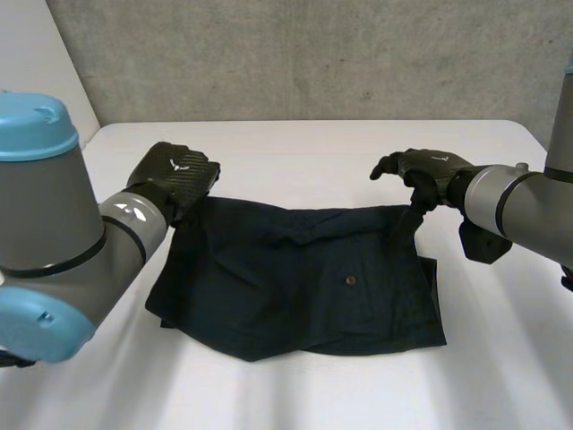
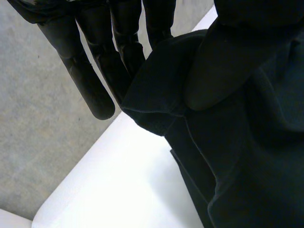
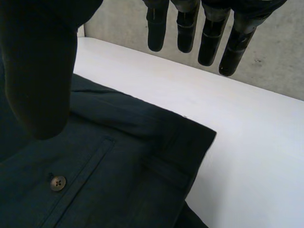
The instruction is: Fold the shorts.
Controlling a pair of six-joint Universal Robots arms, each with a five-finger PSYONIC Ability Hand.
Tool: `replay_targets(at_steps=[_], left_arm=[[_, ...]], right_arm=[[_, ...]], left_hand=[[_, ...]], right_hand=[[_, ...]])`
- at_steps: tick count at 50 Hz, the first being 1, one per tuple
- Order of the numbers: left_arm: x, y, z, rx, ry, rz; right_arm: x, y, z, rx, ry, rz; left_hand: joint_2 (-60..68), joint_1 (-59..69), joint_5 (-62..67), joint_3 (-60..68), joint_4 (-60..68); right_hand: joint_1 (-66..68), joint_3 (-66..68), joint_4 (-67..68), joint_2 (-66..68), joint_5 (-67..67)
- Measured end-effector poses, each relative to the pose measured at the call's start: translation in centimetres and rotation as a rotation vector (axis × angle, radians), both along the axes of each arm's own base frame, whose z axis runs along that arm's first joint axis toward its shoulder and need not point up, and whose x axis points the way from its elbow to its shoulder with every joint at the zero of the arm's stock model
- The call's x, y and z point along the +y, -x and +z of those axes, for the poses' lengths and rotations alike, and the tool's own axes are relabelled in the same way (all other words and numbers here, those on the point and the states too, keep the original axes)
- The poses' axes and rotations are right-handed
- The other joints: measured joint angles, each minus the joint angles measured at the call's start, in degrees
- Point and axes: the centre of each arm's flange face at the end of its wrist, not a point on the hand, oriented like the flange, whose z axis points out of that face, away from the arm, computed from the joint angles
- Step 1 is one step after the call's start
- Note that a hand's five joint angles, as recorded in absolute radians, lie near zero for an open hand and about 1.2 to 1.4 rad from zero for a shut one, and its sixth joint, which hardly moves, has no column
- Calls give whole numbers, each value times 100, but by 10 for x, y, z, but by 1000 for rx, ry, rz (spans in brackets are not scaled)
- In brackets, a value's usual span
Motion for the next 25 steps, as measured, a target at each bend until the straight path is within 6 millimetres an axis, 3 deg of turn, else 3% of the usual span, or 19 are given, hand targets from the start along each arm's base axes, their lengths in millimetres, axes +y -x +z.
replay_targets(at_steps=[3,8,15,18,19,21,25], left_arm=[[10,0,6,8,11,-13],[30,1,22,32,46,-46],[40,0,32,49,74,-54],[38,0,32,50,84,-43],[35,1,30,49,87,-39],[29,3,28,50,97,-31],[1,8,29,65,157,-3]], right_arm=[[-1,-2,-2,3,5,10],[-20,-10,-24,38,5,21],[-39,-15,-51,80,-12,14],[-55,-17,-69,152,21,0],[-60,-18,-69,175,52,2],[-67,-22,-67,198,105,5],[-82,-34,-43,208,289,13]], left_hand=[[0,0,0,0,0],[0,0,0,0,0],[0,0,0,0,0],[0,0,0,0,0],[0,0,0,0,0],[0,0,0,0,0],[0,0,0,1,1]], right_hand=[[0,-38,-21,-54,-2],[-161,-154,-163,-215,-139],[-140,-45,-143,-145,-92],[2092,2406,2112,2292,2071],[3427,3746,3573,3692,3440],[4136,4954,4824,4951,4540],[4200,5237,5214,5177,4851]])
